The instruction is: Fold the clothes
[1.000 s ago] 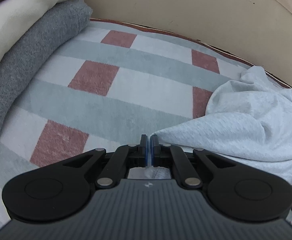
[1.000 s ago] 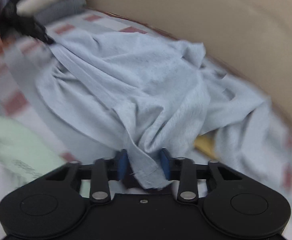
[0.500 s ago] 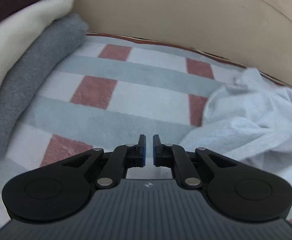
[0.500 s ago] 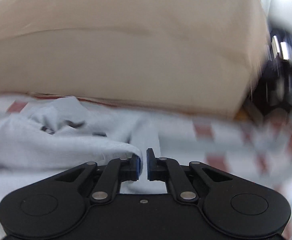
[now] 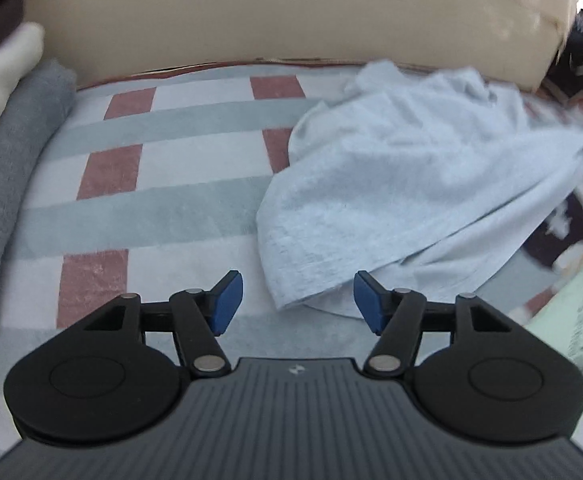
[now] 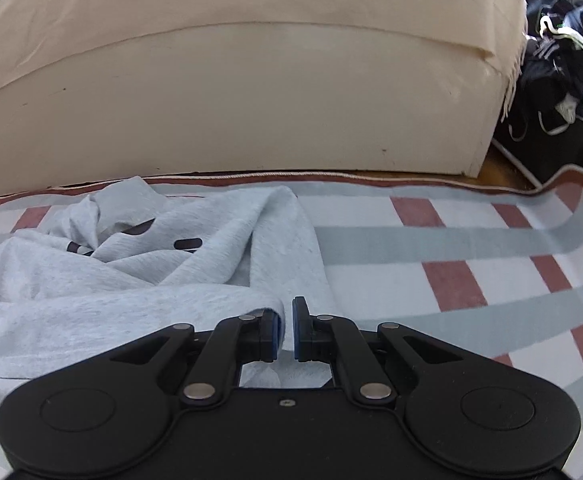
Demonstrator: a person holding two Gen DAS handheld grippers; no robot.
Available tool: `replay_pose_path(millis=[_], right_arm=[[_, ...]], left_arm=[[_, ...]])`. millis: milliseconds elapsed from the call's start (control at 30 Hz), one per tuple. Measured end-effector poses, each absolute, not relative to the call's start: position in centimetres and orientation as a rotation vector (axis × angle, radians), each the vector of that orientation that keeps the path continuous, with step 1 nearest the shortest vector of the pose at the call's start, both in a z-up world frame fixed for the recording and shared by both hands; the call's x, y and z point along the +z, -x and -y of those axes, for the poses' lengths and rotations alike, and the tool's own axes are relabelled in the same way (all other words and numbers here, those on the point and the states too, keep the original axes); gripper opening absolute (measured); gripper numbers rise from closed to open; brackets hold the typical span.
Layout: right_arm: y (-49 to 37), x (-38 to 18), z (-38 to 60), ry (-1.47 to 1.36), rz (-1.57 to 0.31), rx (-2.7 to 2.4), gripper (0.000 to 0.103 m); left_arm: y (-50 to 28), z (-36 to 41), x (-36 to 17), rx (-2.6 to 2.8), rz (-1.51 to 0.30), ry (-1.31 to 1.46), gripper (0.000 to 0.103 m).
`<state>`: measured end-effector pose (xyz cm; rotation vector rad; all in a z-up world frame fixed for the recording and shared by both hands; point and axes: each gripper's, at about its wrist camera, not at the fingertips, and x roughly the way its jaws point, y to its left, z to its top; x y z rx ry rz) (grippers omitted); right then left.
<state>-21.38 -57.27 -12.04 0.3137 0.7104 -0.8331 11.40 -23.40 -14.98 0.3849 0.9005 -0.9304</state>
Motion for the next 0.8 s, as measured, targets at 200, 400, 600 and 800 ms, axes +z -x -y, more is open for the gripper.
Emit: replay_pose_path(millis=[200, 400, 600, 800], right_arm=[[22.2, -11.9, 57.5, -0.347, -0.694, -0.818, 0.007], [22.4, -12.5, 57.8, -0.368, -0.708, -0.802, 0.007], [22.1, -13.0, 57.6, -0.366, -0.728, -0.790, 0.007], [22.1, -13.5, 57.7, -0.380, -0.746, -0.790, 0.008]], left_arm=[[-12.0, 25.6, -17.9, -0.867, -0.925, -0.477, 0.025], [-13.0, 25.2, -16.0, -0.795, -0.806, -0.337, 0.003], [-14.9, 24.5, -15.8, -0.725, -0.827, -0.271, 0.003], [-14.6, 22.5, -15.8, -0.823, -0.933, -0.286, 0.011]])
